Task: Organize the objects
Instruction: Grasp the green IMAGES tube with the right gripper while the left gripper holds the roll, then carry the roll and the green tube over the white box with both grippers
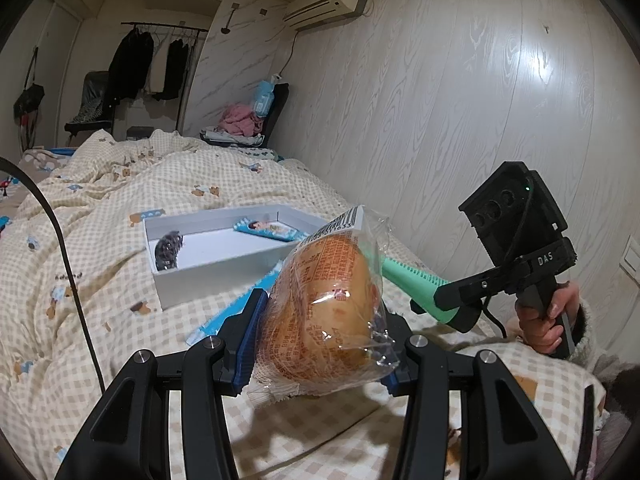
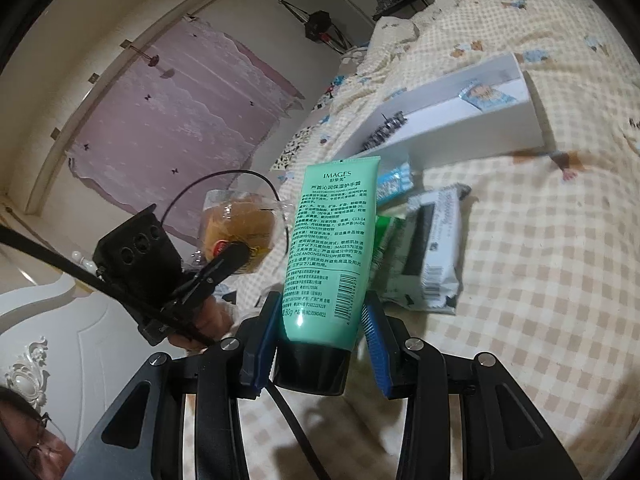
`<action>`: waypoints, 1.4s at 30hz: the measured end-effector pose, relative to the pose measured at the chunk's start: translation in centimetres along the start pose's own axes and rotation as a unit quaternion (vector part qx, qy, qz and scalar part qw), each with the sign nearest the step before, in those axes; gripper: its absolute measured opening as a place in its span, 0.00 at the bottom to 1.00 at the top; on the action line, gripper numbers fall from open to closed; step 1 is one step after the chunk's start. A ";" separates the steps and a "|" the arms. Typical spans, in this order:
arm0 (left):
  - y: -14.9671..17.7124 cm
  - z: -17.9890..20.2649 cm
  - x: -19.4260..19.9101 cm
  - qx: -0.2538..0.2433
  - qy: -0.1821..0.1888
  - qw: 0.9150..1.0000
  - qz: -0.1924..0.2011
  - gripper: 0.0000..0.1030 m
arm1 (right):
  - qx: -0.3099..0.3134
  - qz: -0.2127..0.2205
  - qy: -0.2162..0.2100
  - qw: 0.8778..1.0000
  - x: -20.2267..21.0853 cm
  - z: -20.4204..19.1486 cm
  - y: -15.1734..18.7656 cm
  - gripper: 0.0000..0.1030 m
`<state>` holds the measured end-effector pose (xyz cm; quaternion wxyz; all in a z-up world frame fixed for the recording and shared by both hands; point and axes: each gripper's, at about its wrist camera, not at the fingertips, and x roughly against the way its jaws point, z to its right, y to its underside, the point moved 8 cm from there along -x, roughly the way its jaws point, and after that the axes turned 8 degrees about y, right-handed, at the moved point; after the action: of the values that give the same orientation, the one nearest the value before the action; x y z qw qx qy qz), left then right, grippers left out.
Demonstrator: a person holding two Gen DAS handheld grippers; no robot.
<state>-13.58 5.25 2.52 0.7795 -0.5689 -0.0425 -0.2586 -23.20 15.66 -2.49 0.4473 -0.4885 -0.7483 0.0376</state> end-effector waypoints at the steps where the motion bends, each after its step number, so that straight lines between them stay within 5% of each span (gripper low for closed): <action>1: -0.4 0.0 0.3 0.000 0.000 1.000 0.003 0.51 | 0.002 0.004 -0.005 1.000 0.3 -0.4 -0.3 0.41; 24: -16.1 1.1 4.3 -0.003 -0.014 0.992 0.123 0.51 | 0.047 0.126 -0.086 0.987 5.6 -7.3 -10.3 0.41; 30: -21.2 -0.4 3.4 0.027 -0.039 0.989 0.140 0.51 | 0.055 0.155 -0.016 0.986 5.8 -6.8 -14.8 0.40; 32: -22.6 -2.6 2.2 0.053 -0.087 0.985 0.138 0.51 | 0.056 0.162 0.003 0.985 5.5 -6.4 -16.8 0.40; 35: -22.4 -5.8 0.0 0.087 -0.124 0.980 0.130 0.51 | 0.053 0.170 0.020 0.984 4.8 -6.0 -18.5 0.40; 42: -17.2 -12.0 -5.0 0.189 -0.094 0.974 0.082 0.50 | 0.034 0.185 -0.014 0.982 2.3 -4.5 -18.8 0.40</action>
<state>-28.43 -7.64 11.38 0.8840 -0.4346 -0.1167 -0.1268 -33.38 5.93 10.90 0.4385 -0.6022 -0.6497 0.1518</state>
